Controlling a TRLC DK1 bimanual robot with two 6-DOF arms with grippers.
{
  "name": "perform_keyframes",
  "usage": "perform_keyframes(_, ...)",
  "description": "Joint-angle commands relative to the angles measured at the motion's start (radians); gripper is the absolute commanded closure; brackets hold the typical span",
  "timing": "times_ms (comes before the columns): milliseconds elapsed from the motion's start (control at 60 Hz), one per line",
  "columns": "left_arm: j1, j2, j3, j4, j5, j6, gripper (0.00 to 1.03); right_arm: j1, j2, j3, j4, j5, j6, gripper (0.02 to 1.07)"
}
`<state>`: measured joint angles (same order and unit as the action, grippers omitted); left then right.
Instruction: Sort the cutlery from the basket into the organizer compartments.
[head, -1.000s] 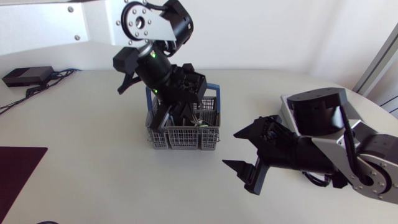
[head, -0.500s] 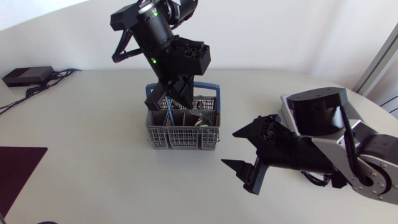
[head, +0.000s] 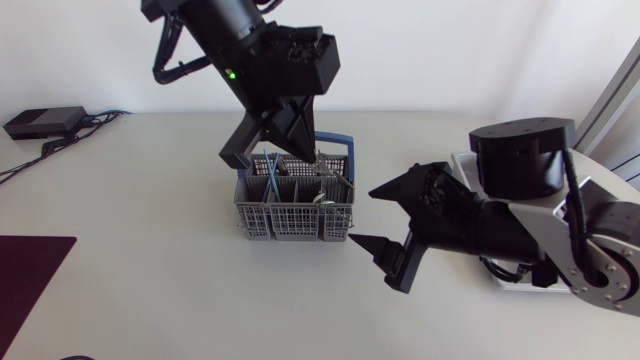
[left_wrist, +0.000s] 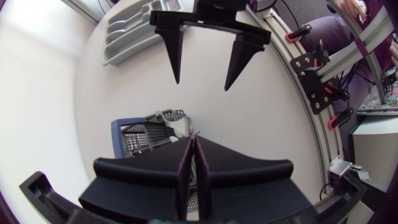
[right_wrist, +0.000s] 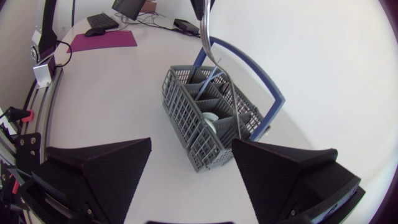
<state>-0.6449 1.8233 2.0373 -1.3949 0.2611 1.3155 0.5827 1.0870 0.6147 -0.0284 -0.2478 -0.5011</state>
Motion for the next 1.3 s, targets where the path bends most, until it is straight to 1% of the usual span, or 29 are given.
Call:
perform_keyframes(0,-0.018,-0.067,-0.02,-0.015,0.017,-0.015,1.0,0.017,0.002,0.034,0.012,0.016,0.018,0.14)
perform_keyframes(133,-0.052,-0.139,-0.072,-0.015,0.017,-0.041,1.0,0.043,-0.038,0.043,0.016,0.044,0.032,0.15)
perform_keyframes(167,-0.064,-0.154,-0.081,-0.015,0.017,-0.048,1.0,0.054,-0.044,0.045,0.019,0.054,0.033,0.17)
perform_keyframes(333,-0.105,-0.211,-0.114,-0.015,0.017,-0.084,1.0,0.131,-0.075,0.057,0.036,0.15,0.033,0.22)
perform_keyframes(383,-0.116,-0.222,-0.12,-0.015,0.017,-0.094,1.0,0.147,-0.084,0.062,0.039,0.166,0.033,0.28)
perform_keyframes(450,-0.124,-0.236,-0.131,-0.013,0.018,-0.107,1.0,0.169,-0.096,0.065,0.048,0.199,0.032,0.31)
perform_keyframes(483,-0.127,-0.24,-0.137,-0.013,0.018,-0.11,1.0,0.177,-0.101,0.068,0.05,0.206,0.032,0.35)
perform_keyframes(617,-0.134,-0.263,-0.166,-0.012,0.02,-0.121,1.0,0.201,-0.124,0.079,0.048,0.228,0.032,0.52)
perform_keyframes(650,-0.137,-0.269,-0.172,-0.01,0.02,-0.124,1.0,0.21,-0.127,0.082,0.047,0.234,0.03,0.58)
perform_keyframes(750,-0.144,-0.279,-0.183,-0.007,0.027,-0.134,1.0,0.229,-0.128,0.085,0.042,0.245,0.03,0.67)
perform_keyframes(800,-0.145,-0.283,-0.192,-0.004,0.03,-0.137,1.0,0.236,-0.128,0.086,0.041,0.248,0.03,0.74)
perform_keyframes(833,-0.147,-0.286,-0.2,-0.001,0.033,-0.139,1.0,0.247,-0.125,0.088,0.039,0.254,0.029,0.81)
perform_keyframes(900,-0.145,-0.291,-0.207,0.002,0.041,-0.14,1.0,0.258,-0.121,0.089,0.033,0.262,0.03,0.88)
perform_keyframes(1000,-0.144,-0.294,-0.207,0.004,0.046,-0.144,1.0,0.263,-0.119,0.089,0.016,0.263,0.033,0.89)
perform_keyframes(1217,-0.136,-0.295,-0.201,0.01,0.05,-0.144,1.0,0.272,-0.13,0.072,-0.008,0.263,0.041,0.98)
perform_keyframes(1250,-0.134,-0.295,-0.196,0.013,0.05,-0.144,0.97,0.273,-0.133,0.071,-0.008,0.265,0.044,1.01)
perform_keyframes(1283,-0.131,-0.295,-0.193,0.02,0.052,-0.151,0.9,0.272,-0.137,0.069,-0.008,0.266,0.05,1.01)
